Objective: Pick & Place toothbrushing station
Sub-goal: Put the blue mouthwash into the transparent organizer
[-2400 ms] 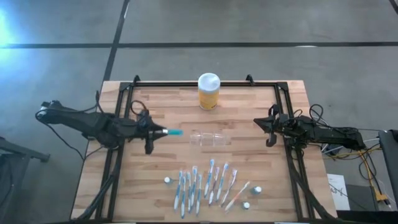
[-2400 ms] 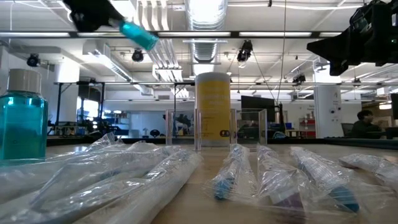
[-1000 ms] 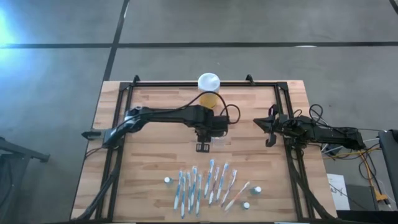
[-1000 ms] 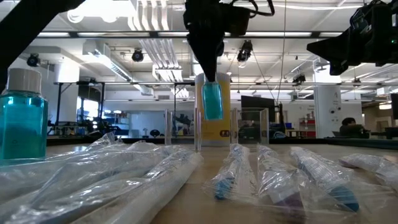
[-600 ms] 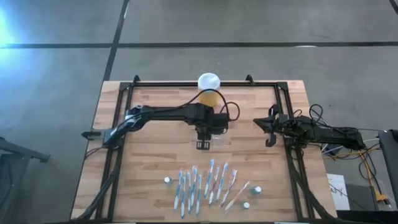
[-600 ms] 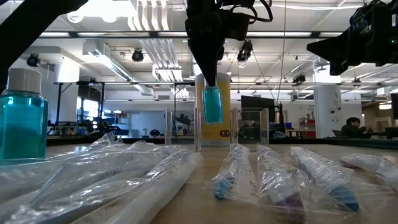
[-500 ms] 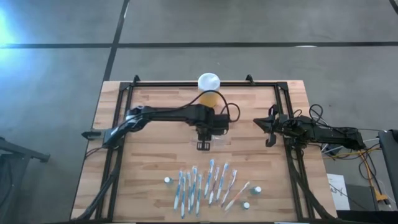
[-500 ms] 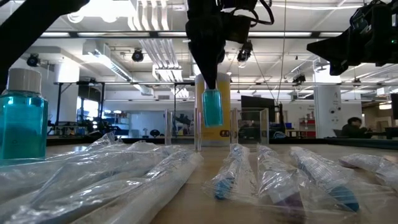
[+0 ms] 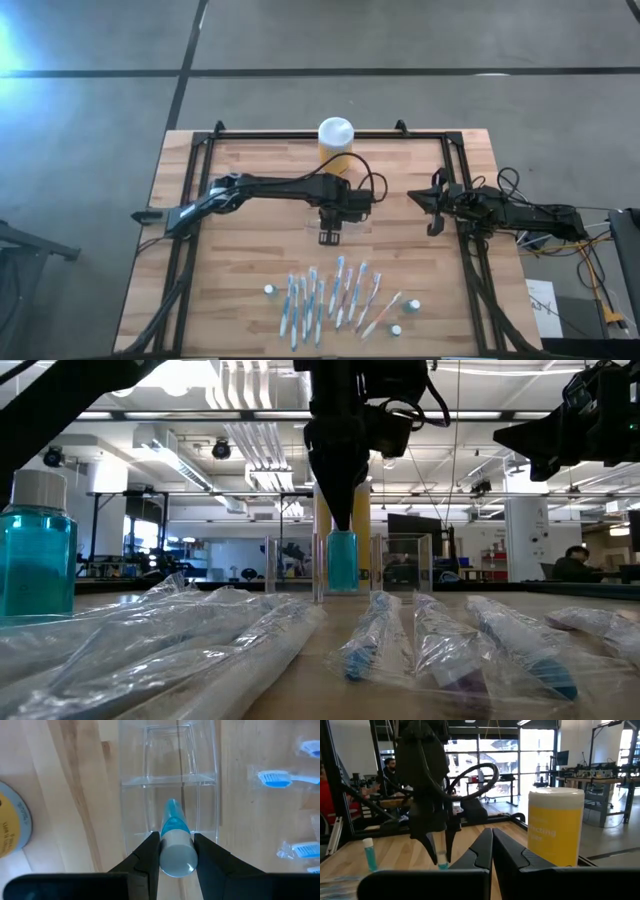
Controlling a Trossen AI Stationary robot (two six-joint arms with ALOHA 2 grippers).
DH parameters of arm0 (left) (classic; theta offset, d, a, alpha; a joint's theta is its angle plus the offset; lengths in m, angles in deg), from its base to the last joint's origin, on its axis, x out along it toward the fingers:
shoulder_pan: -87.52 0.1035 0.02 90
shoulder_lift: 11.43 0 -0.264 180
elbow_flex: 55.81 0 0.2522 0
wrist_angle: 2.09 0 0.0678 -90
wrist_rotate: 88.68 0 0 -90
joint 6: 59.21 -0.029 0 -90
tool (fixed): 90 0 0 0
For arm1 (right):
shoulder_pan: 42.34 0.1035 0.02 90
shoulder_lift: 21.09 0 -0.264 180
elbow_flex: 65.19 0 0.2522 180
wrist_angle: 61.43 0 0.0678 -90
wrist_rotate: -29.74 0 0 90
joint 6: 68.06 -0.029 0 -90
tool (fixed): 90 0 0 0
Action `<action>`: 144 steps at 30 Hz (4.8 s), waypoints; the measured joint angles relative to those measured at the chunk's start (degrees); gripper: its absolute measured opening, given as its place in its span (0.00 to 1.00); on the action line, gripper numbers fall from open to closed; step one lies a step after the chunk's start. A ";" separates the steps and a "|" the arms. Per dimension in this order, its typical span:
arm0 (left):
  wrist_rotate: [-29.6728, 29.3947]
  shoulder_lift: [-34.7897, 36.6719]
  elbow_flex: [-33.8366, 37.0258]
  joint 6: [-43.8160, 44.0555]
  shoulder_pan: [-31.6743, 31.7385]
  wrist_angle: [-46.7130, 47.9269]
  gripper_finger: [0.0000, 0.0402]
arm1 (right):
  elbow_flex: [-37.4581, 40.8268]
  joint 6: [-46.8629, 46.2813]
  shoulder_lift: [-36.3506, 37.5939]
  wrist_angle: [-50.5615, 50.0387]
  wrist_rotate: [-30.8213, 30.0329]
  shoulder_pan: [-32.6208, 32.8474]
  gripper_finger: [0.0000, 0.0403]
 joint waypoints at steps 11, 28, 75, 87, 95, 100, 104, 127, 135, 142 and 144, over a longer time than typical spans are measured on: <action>-0.09 -0.68 1.74 0.01 0.00 -0.33 0.24 | 0.00 0.13 0.02 0.02 -0.02 0.00 0.02; -0.18 -1.06 3.90 1.43 0.00 -1.49 0.46 | -0.01 0.14 0.07 0.04 -0.11 0.00 0.02; -4.50 69.53 85.33 10.60 -0.37 -80.17 0.52 | -0.04 0.66 0.02 -0.44 -0.02 0.00 0.02; -5.53 86.26 112.04 12.12 -0.37 -108.18 0.07 | -0.04 2.12 0.07 -0.40 -0.13 0.00 0.02; -5.54 91.12 116.40 9.61 -0.33 -110.20 0.01 | -0.02 4.13 0.11 1.04 -0.09 0.00 0.02; -5.52 92.33 119.41 9.59 -0.33 -110.87 0.02 | -0.02 3.58 0.11 1.00 -0.09 -0.01 0.02; -5.52 92.53 121.37 9.85 -0.33 -111.61 0.01 | -0.02 3.39 0.13 0.51 -0.09 -0.02 0.02; -3.81 93.34 125.73 9.81 -0.35 -115.24 0.05 | -0.02 2.72 0.11 0.48 -0.07 -0.01 0.02; -2.91 93.56 125.63 11.14 -0.33 -114.79 0.06 | -0.02 1.68 0.05 0.06 0.35 -0.02 0.02; 4.13 99.57 125.10 8.84 -0.37 -114.87 0.06 | -0.02 1.46 0.07 0.06 0.47 -0.02 0.02; 4.19 101.80 125.45 8.74 -0.37 -114.11 0.06 | -0.02 1.64 0.08 0.21 0.46 -0.02 0.02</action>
